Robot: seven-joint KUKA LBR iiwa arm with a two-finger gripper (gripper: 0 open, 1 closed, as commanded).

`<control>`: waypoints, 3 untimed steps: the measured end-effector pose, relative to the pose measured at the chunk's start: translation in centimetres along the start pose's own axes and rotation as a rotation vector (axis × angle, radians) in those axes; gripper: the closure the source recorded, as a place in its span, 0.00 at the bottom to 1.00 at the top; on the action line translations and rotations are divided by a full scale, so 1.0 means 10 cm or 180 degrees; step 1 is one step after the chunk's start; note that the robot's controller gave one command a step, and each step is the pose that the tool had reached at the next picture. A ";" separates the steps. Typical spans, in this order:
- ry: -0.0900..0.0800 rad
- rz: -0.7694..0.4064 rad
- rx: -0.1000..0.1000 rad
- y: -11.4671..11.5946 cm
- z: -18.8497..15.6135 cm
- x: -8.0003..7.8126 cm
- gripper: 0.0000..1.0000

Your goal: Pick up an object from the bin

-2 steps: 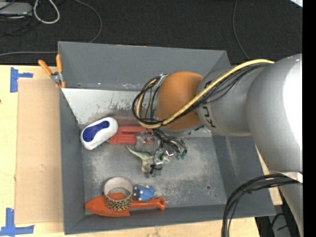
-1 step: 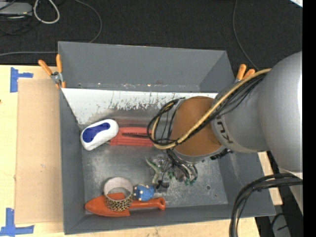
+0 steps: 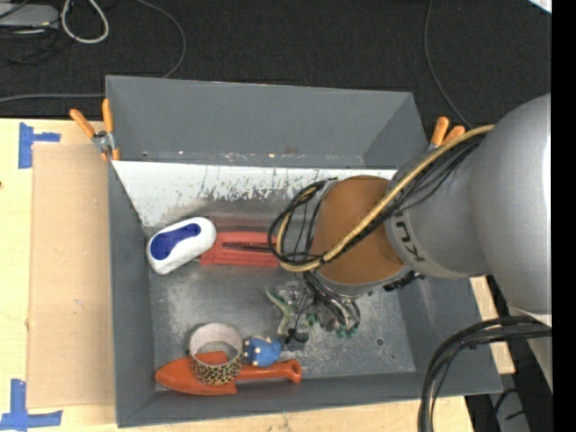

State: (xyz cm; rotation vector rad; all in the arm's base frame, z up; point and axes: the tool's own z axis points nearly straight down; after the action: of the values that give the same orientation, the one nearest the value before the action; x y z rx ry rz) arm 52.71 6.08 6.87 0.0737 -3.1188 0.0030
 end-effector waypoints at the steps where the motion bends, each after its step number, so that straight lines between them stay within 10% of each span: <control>1: 0.0004 -0.0001 0.0000 0.00 -0.07 0.01 1.00; 3: 0.0006 -0.0004 -0.0001 0.00 -0.71 0.02 1.00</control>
Offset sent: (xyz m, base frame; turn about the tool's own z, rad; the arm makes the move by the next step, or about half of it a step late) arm -0.0002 0.0000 0.0699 -0.0003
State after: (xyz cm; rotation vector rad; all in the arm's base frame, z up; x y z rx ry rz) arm 52.66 6.09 13.95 0.0758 -3.1169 0.0026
